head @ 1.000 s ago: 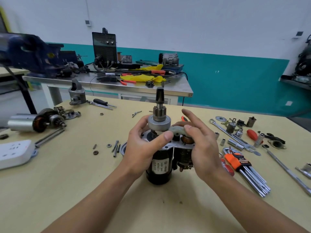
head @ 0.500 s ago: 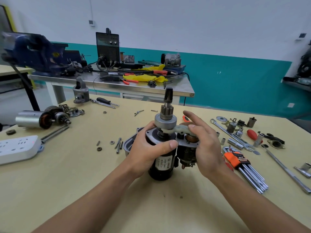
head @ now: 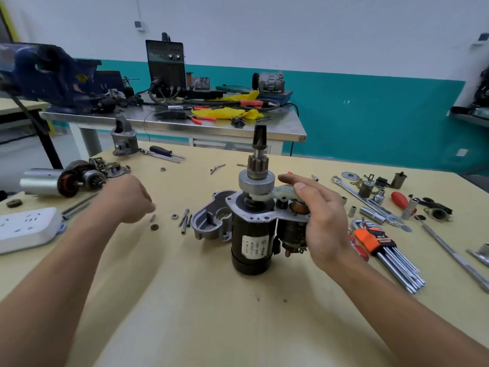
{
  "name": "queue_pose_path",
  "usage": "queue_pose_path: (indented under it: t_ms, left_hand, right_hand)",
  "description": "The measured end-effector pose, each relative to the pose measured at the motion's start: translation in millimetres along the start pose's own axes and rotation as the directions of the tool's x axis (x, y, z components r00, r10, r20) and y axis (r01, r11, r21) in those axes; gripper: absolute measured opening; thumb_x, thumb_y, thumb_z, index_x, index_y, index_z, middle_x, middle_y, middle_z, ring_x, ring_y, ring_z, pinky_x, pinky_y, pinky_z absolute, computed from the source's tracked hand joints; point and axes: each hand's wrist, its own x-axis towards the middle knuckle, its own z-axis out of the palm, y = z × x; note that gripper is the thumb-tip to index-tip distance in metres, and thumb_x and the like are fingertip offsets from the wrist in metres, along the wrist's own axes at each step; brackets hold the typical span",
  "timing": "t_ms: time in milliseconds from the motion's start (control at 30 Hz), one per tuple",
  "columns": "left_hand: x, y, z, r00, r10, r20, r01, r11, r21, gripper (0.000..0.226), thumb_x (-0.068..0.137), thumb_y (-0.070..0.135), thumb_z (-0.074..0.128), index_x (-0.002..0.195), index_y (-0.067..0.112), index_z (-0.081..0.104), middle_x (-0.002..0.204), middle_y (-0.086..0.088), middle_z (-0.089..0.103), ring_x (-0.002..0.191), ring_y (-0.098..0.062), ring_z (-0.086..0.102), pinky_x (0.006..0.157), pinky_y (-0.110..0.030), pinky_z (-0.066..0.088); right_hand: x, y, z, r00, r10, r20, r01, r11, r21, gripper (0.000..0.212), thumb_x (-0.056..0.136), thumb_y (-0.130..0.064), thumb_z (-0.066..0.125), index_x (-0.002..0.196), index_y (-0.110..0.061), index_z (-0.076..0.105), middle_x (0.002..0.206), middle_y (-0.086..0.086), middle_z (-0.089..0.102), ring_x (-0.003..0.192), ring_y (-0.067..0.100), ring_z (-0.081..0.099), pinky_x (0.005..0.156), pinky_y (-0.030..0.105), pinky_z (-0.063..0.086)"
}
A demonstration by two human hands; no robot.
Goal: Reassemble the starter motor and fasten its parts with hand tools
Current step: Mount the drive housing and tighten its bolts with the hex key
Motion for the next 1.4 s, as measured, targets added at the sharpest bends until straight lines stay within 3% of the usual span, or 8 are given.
queue_pose_path:
  t_ms: [67, 367, 467, 600, 700, 800, 1067, 1400]
  left_hand:
    - [6, -4, 9, 0.991, -0.042, 0.128, 0.028, 0.994, 0.109, 0.020, 0.082, 0.019, 0.079, 0.097, 0.006, 0.079, 0.093, -0.013, 0.075, 0.086, -0.029, 0.070, 0.080, -0.035, 0.058]
    - [17, 5, 15, 0.982, 0.053, 0.180, -0.099, 0.961, 0.259, 0.017, 0.081, 0.011, 0.071, 0.094, 0.005, 0.079, 0.091, -0.014, 0.076, 0.086, -0.028, 0.072, 0.073, -0.035, 0.060]
    - [9, 13, 8, 0.982, 0.103, 0.160, -0.122, 0.986, 0.112, 0.009, 0.082, 0.010, 0.074, 0.090, 0.011, 0.079, 0.075, -0.003, 0.073, 0.062, -0.017, 0.070, 0.054, -0.025, 0.052]
    - [-26, 29, -9, 0.966, 0.231, -0.117, -0.255, 0.927, -0.276, 0.012, 0.081, 0.013, 0.076, 0.078, 0.024, 0.077, 0.065, 0.007, 0.073, 0.051, -0.009, 0.069, 0.042, -0.018, 0.048]
    - [-82, 58, -22, 0.820, 0.400, -0.409, -0.567, 0.664, -0.487, 0.016, 0.076, 0.020, 0.074, 0.077, 0.036, 0.074, 0.072, 0.024, 0.072, 0.054, -0.002, 0.068, 0.044, -0.008, 0.046]
    - [-124, 87, -15, 0.632, 0.541, -0.555, -0.775, 0.455, -0.439, 0.016, 0.077, 0.020, 0.078, 0.088, 0.032, 0.075, 0.074, 0.019, 0.073, 0.064, 0.001, 0.067, 0.054, -0.008, 0.051]
    - [-134, 109, 28, 0.283, 0.748, -0.600, -0.935, 0.354, 0.000, 0.008, 0.080, -0.001, 0.078, 0.088, 0.000, 0.079, 0.086, -0.010, 0.075, 0.075, -0.026, 0.069, 0.067, -0.039, 0.058]
    - [-141, 113, 30, 0.408, 0.696, -0.591, -0.875, 0.484, -0.033, 0.002, 0.077, 0.004, 0.078, 0.078, 0.003, 0.078, 0.077, -0.007, 0.073, 0.071, -0.026, 0.066, 0.062, -0.041, 0.056]
  right_hand:
    - [0, -1, 2, 1.000, -0.012, 0.000, 0.012, 1.000, -0.006, 0.027, 0.084, -0.025, 0.049, 0.094, -0.022, 0.074, 0.086, -0.012, 0.075, 0.084, -0.003, 0.068, 0.067, 0.009, 0.049]
    - [-4, -2, 0, 0.999, 0.003, -0.037, -0.003, 1.000, 0.003, 0.030, 0.083, -0.026, 0.048, 0.095, -0.018, 0.074, 0.085, -0.013, 0.074, 0.084, -0.005, 0.066, 0.068, 0.008, 0.047]
    - [-5, -3, 0, 0.999, 0.019, -0.031, -0.019, 1.000, 0.011, 0.030, 0.083, -0.026, 0.048, 0.096, -0.017, 0.074, 0.094, -0.006, 0.073, 0.085, -0.006, 0.066, 0.069, 0.008, 0.048]
    - [-5, -2, 1, 0.999, 0.023, -0.031, -0.023, 1.000, -0.004, 0.029, 0.082, -0.027, 0.049, 0.095, -0.020, 0.074, 0.096, -0.007, 0.072, 0.087, -0.007, 0.065, 0.070, 0.007, 0.047]
    - [-3, -1, 1, 0.999, 0.024, -0.039, -0.025, 0.999, -0.038, 0.031, 0.082, -0.028, 0.049, 0.098, -0.019, 0.074, 0.100, -0.007, 0.073, 0.092, -0.004, 0.065, 0.074, 0.007, 0.046]
    - [-4, -3, 2, 0.999, 0.028, -0.037, -0.030, 0.999, -0.035, 0.032, 0.083, -0.029, 0.048, 0.099, -0.017, 0.074, 0.097, -0.006, 0.072, 0.088, -0.005, 0.065, 0.071, 0.007, 0.046]
    - [-5, -1, 0, 0.999, 0.040, -0.035, -0.041, 0.998, -0.040, 0.030, 0.082, -0.032, 0.049, 0.097, -0.023, 0.073, 0.096, -0.009, 0.073, 0.099, 0.008, 0.066, 0.084, 0.023, 0.053]
    - [-5, -1, 0, 0.997, 0.054, -0.050, -0.056, 0.997, -0.051, 0.041, 0.081, -0.032, 0.050, 0.107, -0.012, 0.075, 0.100, -0.005, 0.073, 0.100, 0.008, 0.066, 0.086, 0.023, 0.053]
